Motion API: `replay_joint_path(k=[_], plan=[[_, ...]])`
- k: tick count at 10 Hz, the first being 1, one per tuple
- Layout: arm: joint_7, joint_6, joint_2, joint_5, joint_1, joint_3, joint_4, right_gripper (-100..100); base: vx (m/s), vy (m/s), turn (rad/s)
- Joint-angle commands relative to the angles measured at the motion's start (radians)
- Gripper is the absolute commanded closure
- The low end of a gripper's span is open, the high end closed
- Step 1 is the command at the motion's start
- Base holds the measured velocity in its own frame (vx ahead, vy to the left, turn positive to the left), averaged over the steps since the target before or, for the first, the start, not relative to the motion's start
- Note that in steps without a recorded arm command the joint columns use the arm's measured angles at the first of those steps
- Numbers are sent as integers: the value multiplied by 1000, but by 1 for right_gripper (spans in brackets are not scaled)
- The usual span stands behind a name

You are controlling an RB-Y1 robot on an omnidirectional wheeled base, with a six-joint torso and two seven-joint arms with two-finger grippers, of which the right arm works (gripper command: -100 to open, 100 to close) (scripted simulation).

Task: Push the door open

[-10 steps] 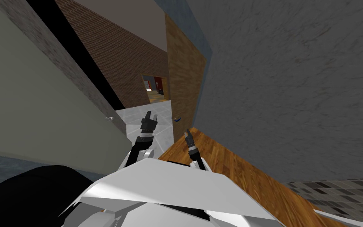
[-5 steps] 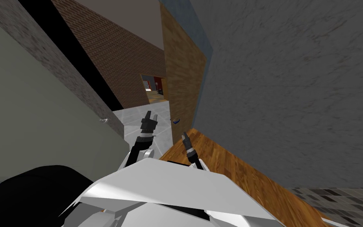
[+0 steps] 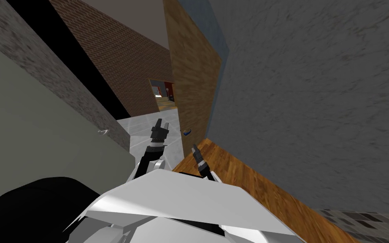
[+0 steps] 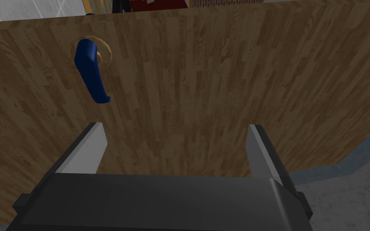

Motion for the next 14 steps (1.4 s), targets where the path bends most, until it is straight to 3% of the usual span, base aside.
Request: replay_joint_path(k=[1,3,5,9,14], plan=[[-8,-13,-6,-2,-16,34,42,-100,161,-1,-4],[-10,-17,-8,-3,-22,45,57,-100,93,-6,-3],[-21,-32,-14,-5,-48,91,117,-100,136,-21,-5],[-33,-50,-20,-8,-76,140,182,-100,147,-14,-2],[-55,-81,-32,-14,-128,232,304,-100,186,-16,-4]])
